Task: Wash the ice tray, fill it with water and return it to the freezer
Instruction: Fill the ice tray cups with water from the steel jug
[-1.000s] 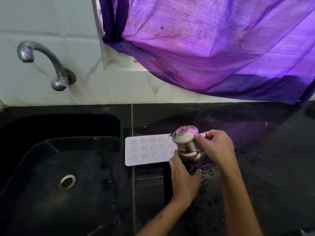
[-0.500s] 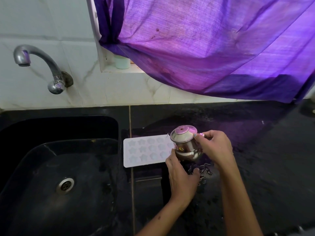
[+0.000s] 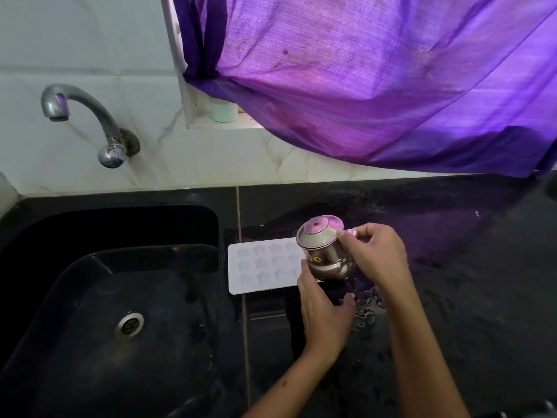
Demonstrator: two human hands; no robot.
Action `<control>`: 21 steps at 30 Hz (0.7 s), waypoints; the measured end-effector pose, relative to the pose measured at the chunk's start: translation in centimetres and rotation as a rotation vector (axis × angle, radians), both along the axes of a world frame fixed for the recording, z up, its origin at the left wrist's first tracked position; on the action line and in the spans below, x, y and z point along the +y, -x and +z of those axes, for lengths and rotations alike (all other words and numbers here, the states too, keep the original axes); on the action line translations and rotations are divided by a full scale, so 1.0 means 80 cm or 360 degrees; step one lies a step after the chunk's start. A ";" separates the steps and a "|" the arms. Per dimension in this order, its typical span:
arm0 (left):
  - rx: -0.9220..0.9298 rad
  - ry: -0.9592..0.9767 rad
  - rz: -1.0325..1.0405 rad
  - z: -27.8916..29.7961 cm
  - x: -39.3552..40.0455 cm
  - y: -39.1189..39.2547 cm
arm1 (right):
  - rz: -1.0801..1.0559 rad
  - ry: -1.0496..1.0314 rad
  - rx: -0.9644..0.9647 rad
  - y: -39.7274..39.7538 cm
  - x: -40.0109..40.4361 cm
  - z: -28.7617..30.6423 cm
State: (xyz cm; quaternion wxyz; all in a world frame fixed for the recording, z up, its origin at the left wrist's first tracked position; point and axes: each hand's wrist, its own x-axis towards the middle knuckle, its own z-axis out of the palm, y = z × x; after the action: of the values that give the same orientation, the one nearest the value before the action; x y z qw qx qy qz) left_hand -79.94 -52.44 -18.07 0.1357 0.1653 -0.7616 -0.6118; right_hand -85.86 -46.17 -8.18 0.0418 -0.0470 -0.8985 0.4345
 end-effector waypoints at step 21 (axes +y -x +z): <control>-0.0090 -0.0087 -0.0023 -0.002 0.001 0.001 | 0.0075 -0.0159 -0.0012 -0.005 -0.010 0.003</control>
State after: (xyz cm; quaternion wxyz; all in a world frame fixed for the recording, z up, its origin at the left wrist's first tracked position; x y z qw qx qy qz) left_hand -79.98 -52.32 -18.27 0.1052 0.1806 -0.7492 -0.6285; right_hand -85.45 -46.99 -7.90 0.0305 -0.0254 -0.9200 0.3899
